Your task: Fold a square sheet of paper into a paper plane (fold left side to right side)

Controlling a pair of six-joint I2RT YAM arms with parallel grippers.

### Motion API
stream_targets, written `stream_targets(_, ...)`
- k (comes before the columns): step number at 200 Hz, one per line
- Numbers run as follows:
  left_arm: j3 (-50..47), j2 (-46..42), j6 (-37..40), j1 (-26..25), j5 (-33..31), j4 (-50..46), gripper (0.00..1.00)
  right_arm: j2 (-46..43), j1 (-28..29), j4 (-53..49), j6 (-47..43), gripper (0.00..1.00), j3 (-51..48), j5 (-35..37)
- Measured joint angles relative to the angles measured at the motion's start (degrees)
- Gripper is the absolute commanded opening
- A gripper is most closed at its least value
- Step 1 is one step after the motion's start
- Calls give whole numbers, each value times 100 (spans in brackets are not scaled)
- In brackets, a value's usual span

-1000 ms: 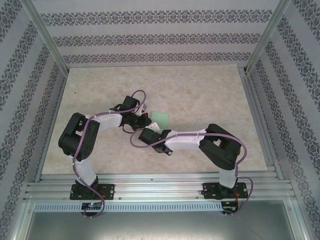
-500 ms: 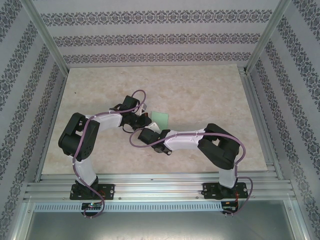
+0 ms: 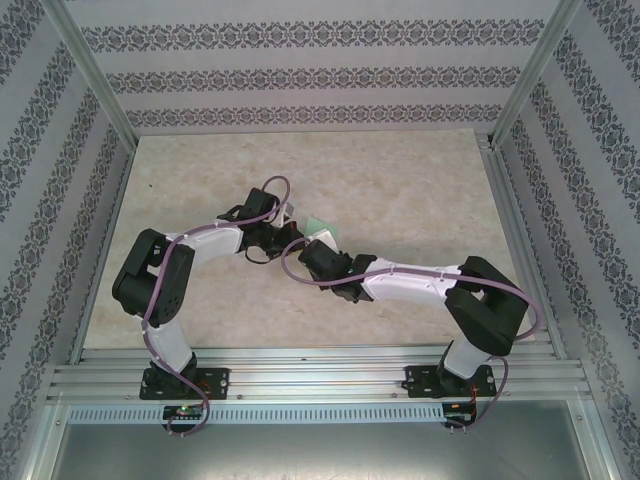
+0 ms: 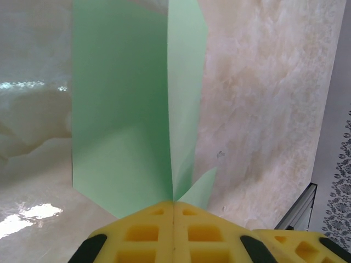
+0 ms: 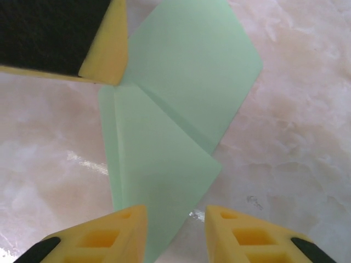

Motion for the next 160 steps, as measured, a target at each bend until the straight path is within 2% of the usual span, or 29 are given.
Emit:
stream_targets(56,83,0,-35,-33,-20,-70,4,629,76,-9,-2,34,302,-39)
stream_targets(113,90,0,-33,-33,-22,-133,4,933,103,-96,2,28,431,13)
stream_targets(160,138,0,-35,-33,-22,-146,4,981,114,-221,17,14,433,105)
